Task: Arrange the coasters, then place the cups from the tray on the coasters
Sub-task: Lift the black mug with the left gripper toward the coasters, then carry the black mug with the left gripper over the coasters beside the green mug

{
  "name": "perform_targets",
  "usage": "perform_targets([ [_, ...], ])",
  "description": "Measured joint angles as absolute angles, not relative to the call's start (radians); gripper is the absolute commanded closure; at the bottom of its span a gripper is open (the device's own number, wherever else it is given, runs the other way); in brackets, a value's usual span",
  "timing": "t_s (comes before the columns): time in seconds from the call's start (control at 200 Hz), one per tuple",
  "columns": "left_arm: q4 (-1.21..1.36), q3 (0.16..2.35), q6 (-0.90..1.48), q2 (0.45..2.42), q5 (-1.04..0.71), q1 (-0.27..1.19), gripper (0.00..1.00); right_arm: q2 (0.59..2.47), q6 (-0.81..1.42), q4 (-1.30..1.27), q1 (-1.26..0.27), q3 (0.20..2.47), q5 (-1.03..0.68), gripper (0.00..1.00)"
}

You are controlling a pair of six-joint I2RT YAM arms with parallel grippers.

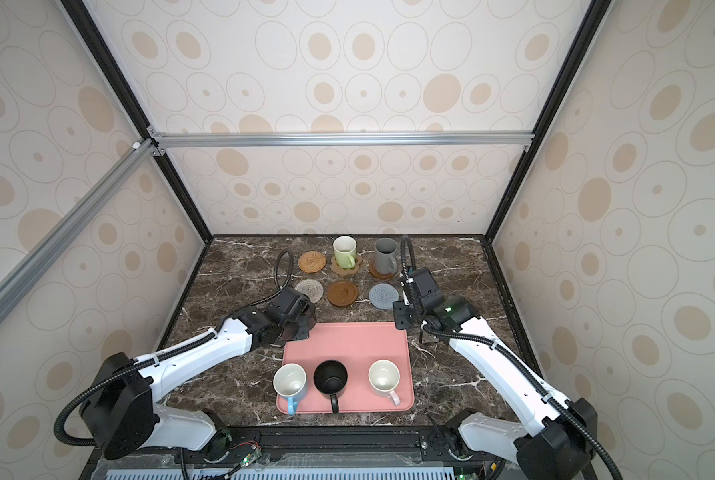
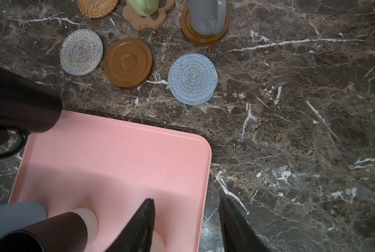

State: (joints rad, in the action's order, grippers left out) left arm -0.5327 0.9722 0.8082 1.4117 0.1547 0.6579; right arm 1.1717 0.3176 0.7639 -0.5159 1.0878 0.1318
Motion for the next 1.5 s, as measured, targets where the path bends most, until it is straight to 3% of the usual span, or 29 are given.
perform_targets([
  [0.655, -0.556, 1.378, 0.765, 1.760, 0.194, 0.475, 0.86, 1.046, 0.304, 0.825, -0.516, 1.005, 0.099, 0.49],
  [1.501, -0.748, 2.222, 0.751, 2.397, 0.269, 0.428, 0.87, 0.906, 0.302, 0.930, -0.516, 0.965, 0.078, 0.48],
])
